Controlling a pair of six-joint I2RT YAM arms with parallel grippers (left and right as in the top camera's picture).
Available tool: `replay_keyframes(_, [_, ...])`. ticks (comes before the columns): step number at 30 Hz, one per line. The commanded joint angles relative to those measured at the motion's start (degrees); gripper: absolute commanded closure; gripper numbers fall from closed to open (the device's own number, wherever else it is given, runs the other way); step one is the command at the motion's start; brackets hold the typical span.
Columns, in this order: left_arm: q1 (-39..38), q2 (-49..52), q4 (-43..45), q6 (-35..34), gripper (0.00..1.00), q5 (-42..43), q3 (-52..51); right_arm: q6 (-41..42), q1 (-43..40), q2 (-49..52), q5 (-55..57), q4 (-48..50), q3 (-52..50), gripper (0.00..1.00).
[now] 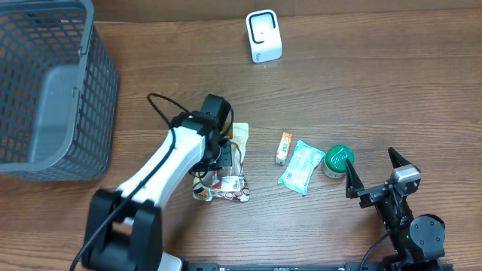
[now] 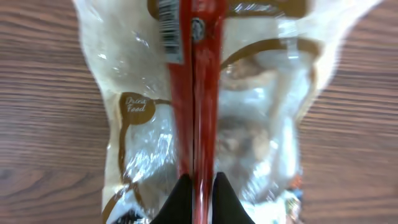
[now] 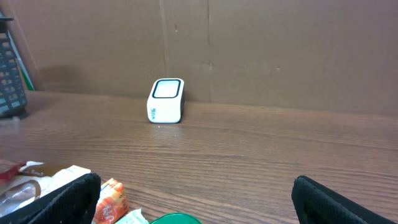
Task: Scan the item barcode
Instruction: 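Lower the held bag onto the table left of the packs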
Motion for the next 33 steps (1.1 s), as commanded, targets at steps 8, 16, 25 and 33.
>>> replay_keyframes(8, [0.0, -7.8, -5.3, -3.3, 0.96, -1.0, 0.0, -0.1, -0.1, -0.3, 0.5, 0.2, -0.6, 0.00])
replay_keyframes(16, [0.0, -7.8, -1.7, -3.7, 0.86, -0.8, -0.9, -0.1, -0.1, -0.3, 0.5, 0.2, -0.6, 0.00])
replay_keyframes(25, [0.0, -6.1, -1.1, -3.7, 0.54, -0.9, -2.7, -0.1, -0.1, -0.3, 0.5, 0.2, -0.6, 0.00])
replay_keyframes(33, [2.9, -6.3, -1.1, -3.9, 0.17, -2.5, 0.0, -0.1, -0.1, -0.3, 0.5, 0.2, -0.6, 0.00])
